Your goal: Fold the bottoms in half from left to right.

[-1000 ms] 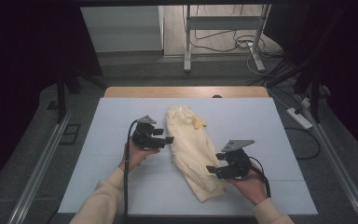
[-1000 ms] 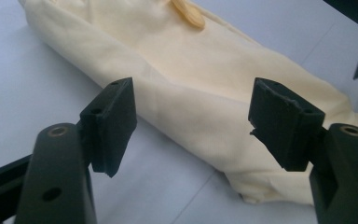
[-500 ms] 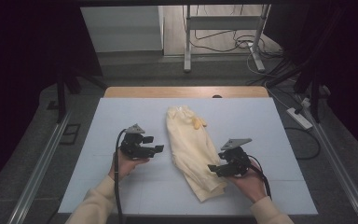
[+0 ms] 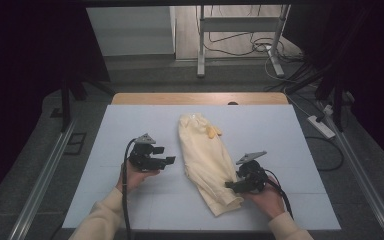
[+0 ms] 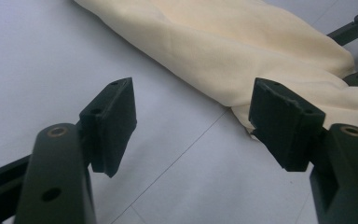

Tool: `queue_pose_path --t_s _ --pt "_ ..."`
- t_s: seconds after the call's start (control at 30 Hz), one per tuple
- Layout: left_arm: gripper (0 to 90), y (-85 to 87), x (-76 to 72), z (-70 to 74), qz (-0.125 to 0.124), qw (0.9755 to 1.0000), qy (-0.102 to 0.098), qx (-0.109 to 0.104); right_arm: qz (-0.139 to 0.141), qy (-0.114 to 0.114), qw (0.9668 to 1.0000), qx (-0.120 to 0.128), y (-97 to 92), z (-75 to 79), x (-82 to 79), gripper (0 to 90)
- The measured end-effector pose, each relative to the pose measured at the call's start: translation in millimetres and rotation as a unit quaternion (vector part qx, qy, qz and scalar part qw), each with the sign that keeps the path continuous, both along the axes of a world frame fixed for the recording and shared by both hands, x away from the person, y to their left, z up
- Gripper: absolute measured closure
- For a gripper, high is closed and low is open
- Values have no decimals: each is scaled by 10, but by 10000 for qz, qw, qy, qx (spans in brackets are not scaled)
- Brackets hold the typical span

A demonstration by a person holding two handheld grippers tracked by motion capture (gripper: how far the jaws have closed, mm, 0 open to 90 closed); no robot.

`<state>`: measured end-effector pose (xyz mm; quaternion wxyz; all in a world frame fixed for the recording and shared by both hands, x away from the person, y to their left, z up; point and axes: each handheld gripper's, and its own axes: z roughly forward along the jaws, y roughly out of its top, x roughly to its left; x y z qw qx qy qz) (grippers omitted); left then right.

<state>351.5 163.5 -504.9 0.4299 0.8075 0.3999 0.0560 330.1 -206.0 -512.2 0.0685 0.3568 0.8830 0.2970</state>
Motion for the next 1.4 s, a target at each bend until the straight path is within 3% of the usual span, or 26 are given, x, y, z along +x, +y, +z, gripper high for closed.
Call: queue_pose_path --t_s 0.23,0.37,0.77,0.97,1.4 --pt "311 10 0 1 21 10000 -2 -2 278 186 9994 112 -4 18 -62 655" --pt "311 14 4 -2 22 10000 1 12 353 261 9989 152 5 23 -85 747" --pt "311 10 10 -4 29 10000 1 19 550 270 9977 274 101 25 -193 800" --pt "309 13 10 2 21 10000 -14 30 771 366 9955 407 225 17 -279 807" --pt "309 7 8 8 27 10000 -27 25 1030 336 9927 525 368 0 -394 821"
